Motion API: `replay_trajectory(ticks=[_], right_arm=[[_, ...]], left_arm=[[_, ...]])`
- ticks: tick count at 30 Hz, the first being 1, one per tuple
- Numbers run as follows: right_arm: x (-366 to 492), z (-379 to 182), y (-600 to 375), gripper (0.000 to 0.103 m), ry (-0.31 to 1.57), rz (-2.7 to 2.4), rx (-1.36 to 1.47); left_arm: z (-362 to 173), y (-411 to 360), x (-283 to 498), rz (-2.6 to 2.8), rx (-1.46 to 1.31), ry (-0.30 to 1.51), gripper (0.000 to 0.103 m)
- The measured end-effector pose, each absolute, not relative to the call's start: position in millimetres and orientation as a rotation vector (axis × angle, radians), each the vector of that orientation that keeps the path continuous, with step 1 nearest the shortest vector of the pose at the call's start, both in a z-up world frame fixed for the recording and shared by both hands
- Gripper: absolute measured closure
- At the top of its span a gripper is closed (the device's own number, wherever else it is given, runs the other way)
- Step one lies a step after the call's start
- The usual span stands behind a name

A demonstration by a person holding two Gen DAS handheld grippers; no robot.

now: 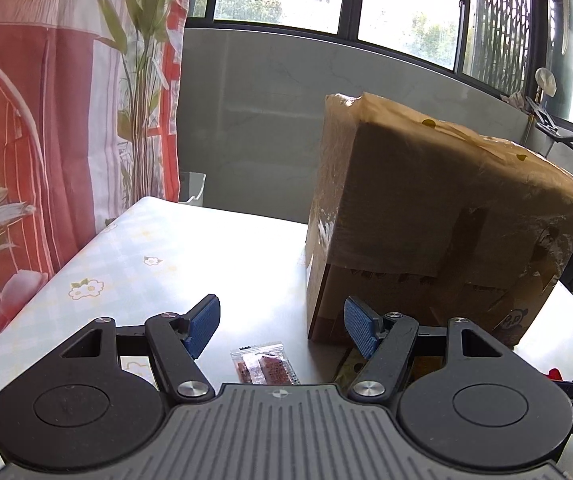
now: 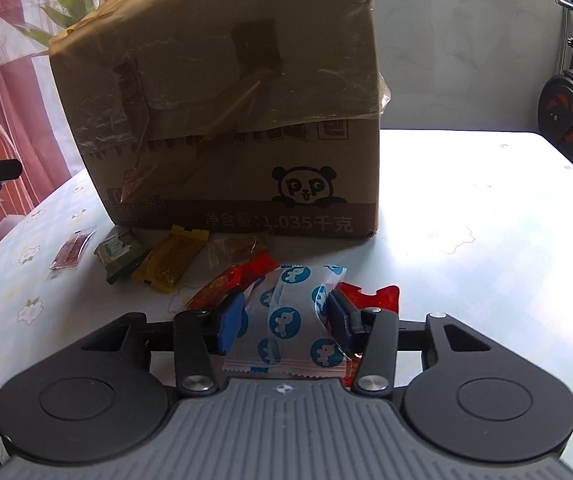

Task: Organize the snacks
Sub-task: 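Grasp the brown jerky packet with the left tool while the right tool grasps the blue-and-white bag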

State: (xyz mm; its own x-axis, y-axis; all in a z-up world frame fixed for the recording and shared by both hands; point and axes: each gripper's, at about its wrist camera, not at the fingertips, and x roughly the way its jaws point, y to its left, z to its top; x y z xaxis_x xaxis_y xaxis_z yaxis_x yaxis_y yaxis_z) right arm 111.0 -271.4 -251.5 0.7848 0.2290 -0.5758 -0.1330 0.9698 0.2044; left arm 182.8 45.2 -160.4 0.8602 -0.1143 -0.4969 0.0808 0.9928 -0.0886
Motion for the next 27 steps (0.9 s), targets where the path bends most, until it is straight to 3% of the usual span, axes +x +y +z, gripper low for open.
replay_trajectory(ticks=[27], right_arm=[[102.0,-257.8,-240.7,0.055,0.545,0.297,0.053]], left_arm=[[-231.5,44.6,244.5,-0.007,-0.136,0.752,0.033]])
